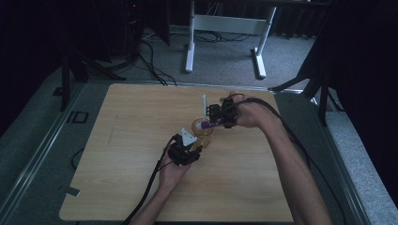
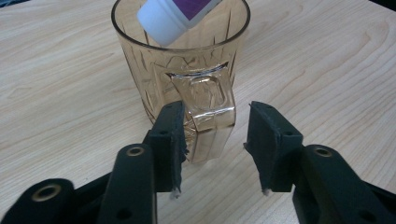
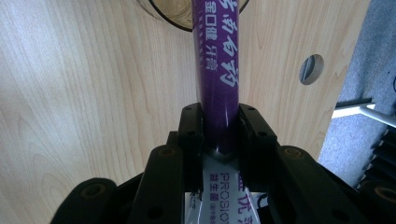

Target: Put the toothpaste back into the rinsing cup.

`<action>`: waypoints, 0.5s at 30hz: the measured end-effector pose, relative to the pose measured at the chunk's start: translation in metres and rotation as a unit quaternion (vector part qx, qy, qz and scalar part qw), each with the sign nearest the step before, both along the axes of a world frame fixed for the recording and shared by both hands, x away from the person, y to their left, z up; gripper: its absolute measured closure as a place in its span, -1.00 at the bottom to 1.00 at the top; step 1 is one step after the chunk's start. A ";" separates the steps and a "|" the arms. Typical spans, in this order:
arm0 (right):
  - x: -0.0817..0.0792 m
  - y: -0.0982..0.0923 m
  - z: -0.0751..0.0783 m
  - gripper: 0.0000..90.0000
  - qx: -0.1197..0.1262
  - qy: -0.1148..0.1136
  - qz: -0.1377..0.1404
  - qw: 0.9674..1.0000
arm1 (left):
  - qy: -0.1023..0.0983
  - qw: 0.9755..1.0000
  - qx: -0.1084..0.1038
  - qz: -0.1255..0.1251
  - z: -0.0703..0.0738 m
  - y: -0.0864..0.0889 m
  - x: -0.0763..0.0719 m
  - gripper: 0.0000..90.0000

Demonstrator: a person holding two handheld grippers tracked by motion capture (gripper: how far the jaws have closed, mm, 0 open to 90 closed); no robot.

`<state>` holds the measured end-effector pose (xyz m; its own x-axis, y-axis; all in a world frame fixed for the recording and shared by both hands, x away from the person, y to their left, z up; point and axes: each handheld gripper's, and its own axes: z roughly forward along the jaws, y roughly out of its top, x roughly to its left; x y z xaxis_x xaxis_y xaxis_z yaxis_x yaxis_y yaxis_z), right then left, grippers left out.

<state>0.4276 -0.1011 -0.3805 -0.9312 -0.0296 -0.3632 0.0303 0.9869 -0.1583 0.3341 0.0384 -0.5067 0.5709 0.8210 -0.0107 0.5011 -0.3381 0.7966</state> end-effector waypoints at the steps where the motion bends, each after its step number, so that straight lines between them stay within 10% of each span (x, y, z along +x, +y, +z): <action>1: 0.000 0.001 0.000 0.62 -0.003 0.000 -0.001 1.000 | 0.001 1.000 0.000 -0.001 0.000 0.000 0.000 0.29; 15: -0.001 0.011 0.001 0.62 -0.015 0.004 0.003 1.000 | 0.007 1.000 -0.001 0.000 -0.001 0.000 0.001 0.53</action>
